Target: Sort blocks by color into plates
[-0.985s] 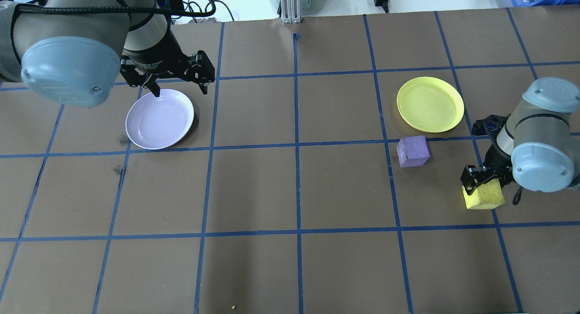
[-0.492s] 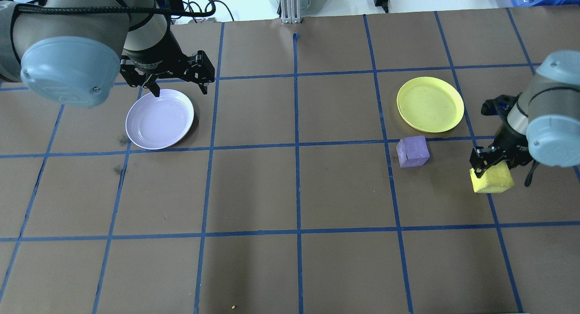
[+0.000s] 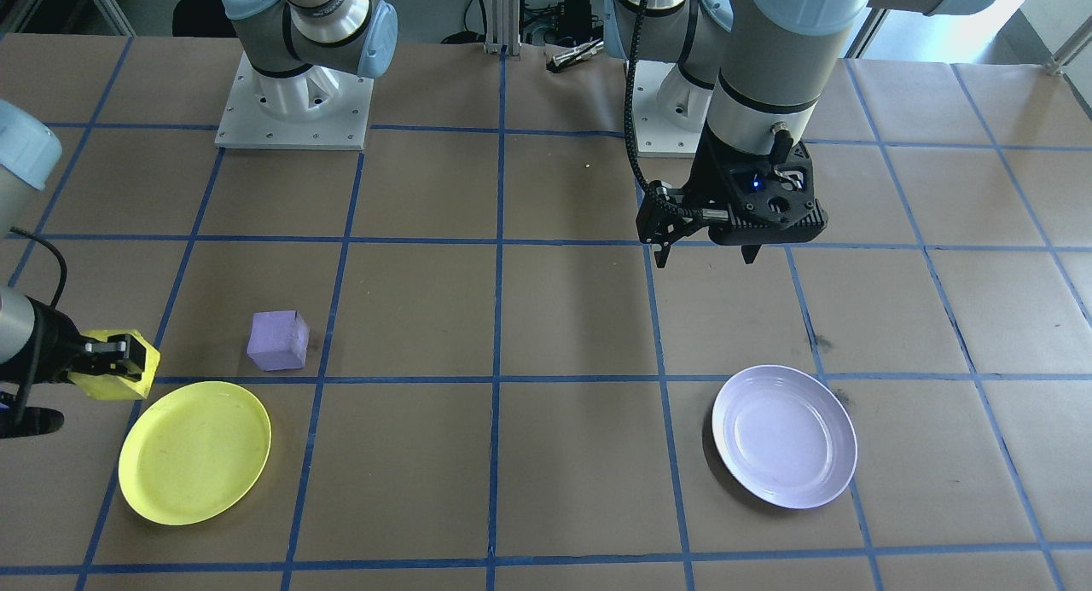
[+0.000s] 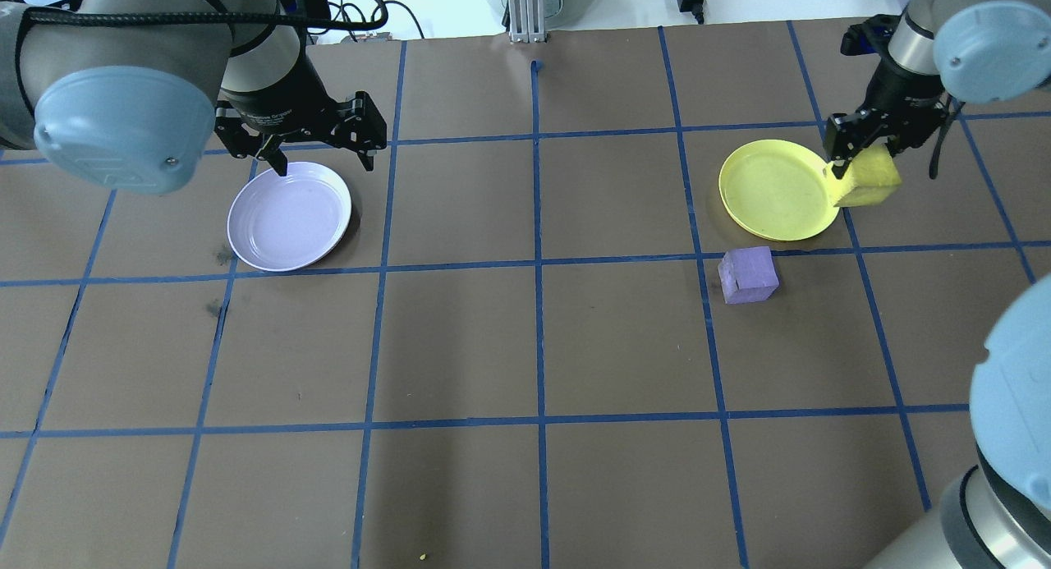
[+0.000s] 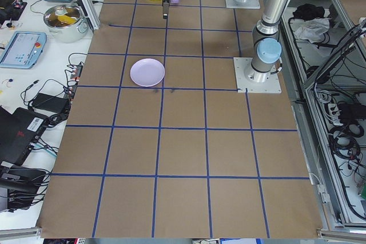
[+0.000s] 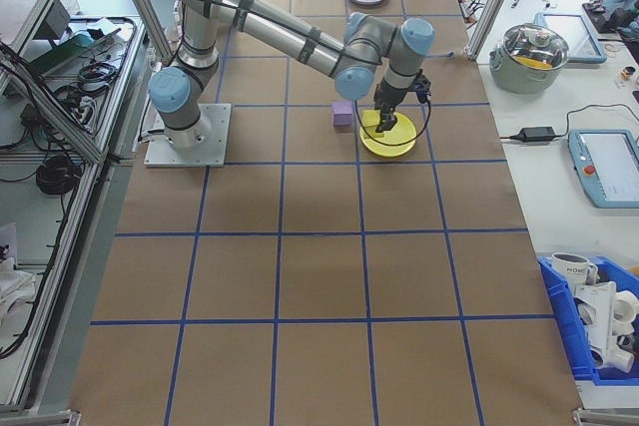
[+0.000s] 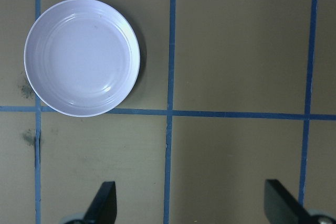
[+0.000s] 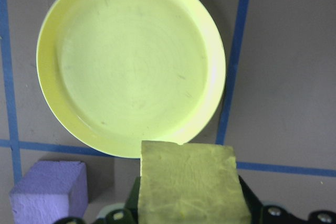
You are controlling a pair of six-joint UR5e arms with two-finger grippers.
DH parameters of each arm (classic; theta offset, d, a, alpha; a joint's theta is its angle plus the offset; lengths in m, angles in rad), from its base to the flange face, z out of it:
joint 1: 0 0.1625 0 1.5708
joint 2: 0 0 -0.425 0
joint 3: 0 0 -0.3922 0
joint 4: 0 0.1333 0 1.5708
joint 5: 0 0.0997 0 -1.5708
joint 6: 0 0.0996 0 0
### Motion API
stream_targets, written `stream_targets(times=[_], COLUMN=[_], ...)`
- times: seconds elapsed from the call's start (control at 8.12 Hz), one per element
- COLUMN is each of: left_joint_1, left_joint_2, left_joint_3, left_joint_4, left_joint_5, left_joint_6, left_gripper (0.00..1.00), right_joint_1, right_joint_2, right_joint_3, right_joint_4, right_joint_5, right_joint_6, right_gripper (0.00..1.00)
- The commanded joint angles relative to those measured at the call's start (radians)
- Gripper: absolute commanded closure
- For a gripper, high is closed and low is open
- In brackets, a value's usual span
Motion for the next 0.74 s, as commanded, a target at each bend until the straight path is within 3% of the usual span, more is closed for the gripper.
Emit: stream_targets(times=[0.0,0.37,0.49,0.62], left_joint_1=[0.002,0.002,0.002,0.004], left_joint_2=[-0.003,-0.003,-0.003,-0.003], left_joint_3=[0.000,0.000,0.000,0.000], left_joint_4=[0.000,0.000,0.000,0.000], left_joint_5=[0.000,-0.001,-0.001,-0.001], left_joint_6=[0.000,0.000,0.000,0.000], left_gripper=[0.00,0.00,0.00,0.00], right_joint_1=[0.097,0.106,0.106,0.106], right_joint_2=[0.160,0.202,0.201,0.198], right_joint_3=[-0.112,-0.106,-0.104,-0.104], right_joint_4=[-0.017,-0.075,-0.077,-0.077], right_joint_5=[0.006,0.014,0.015,0.015], right_joint_6=[0.092,0.107,0.110,0.111], right_gripper=[0.65,0.61,0.56,0.38])
